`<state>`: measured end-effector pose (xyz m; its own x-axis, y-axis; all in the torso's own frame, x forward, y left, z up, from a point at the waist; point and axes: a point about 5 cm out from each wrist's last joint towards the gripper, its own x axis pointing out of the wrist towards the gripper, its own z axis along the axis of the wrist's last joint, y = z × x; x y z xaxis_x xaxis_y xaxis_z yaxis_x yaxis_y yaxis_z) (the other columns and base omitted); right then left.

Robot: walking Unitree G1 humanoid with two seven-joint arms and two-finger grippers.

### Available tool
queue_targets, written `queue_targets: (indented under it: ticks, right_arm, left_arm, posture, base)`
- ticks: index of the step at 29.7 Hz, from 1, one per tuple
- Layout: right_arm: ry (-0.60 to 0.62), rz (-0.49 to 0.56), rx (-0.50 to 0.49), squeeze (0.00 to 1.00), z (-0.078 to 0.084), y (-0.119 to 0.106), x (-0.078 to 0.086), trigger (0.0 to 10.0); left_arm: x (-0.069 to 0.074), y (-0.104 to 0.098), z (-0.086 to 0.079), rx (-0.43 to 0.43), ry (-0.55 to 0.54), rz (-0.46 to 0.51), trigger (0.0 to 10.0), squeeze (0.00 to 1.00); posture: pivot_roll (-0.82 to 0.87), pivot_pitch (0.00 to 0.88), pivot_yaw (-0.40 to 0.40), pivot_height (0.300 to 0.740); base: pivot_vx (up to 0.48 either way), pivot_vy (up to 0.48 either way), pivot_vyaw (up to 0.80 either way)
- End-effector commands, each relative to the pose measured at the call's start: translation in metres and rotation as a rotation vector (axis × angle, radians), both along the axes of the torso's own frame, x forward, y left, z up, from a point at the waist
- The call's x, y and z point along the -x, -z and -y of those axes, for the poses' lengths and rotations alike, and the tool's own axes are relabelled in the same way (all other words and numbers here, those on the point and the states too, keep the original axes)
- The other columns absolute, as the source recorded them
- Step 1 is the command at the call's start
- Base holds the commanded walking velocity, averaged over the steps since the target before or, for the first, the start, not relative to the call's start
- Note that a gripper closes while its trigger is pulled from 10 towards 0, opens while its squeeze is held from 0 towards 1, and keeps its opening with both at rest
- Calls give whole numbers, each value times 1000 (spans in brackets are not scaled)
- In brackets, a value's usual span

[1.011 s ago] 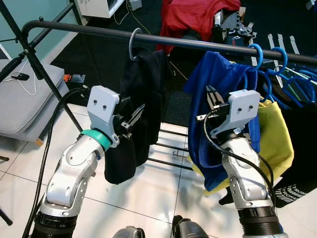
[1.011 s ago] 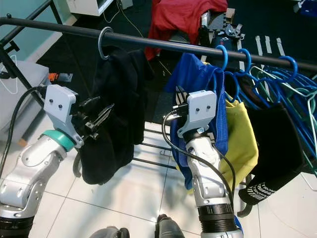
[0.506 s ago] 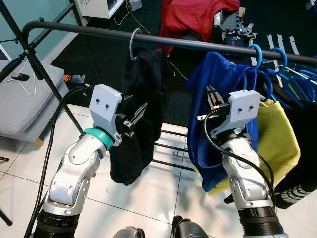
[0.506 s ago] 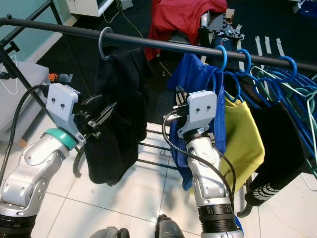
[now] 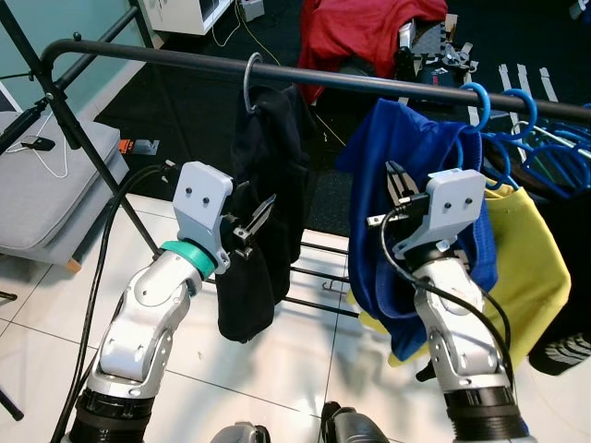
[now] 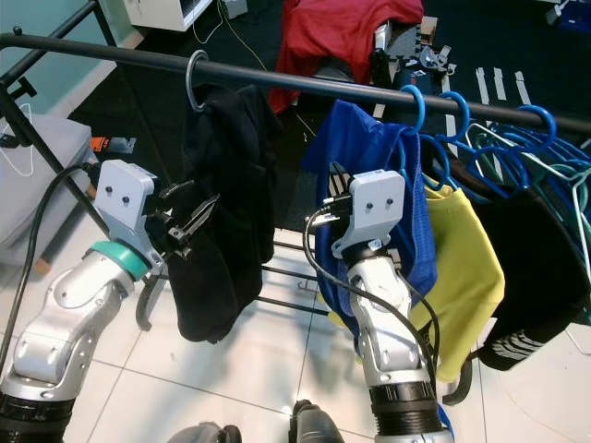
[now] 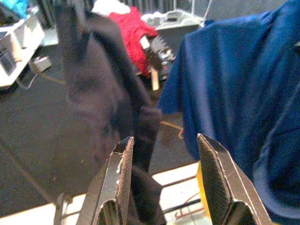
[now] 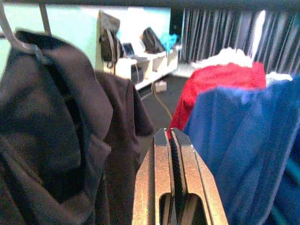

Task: Hang hanger

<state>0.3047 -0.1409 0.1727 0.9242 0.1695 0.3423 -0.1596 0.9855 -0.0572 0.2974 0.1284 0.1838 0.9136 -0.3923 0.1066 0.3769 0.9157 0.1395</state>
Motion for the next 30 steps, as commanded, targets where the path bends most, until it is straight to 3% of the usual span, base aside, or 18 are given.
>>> queue_targets:
  ticks: [1,5,6,14,30]
  right_arm:
    - [21,-56,-29,0,5,11,-1,10000]
    - [39,-108,-39,0,12,22,-2,10000]
    - [48,-144,-38,0,16,31,0,10000]
    - [64,-204,-65,0,13,49,3,10000]
    - [36,-186,-51,0,8,45,0,10000]
  left_arm:
    - [-3,6,-4,-23,-37,-9,10000,0]
    - [-8,9,-12,-30,-104,-12,10000,0]
    - [-9,15,-18,-11,-160,-49,10000,0]
    - [-3,29,-22,3,-206,-88,10000,0]
    - [-4,31,-25,20,-255,-83,10000,0]
  posture:
    - [-62,89,65,740]
    - [-78,101,48,740]
    - [-81,103,47,740]
    - [-85,101,67,740]
    - [-84,113,57,740]
  base:
    - [0,0,0]
    - [0,0,0]
    - [0,0,0]
    - [0,0,0]
    - [0,0,0]
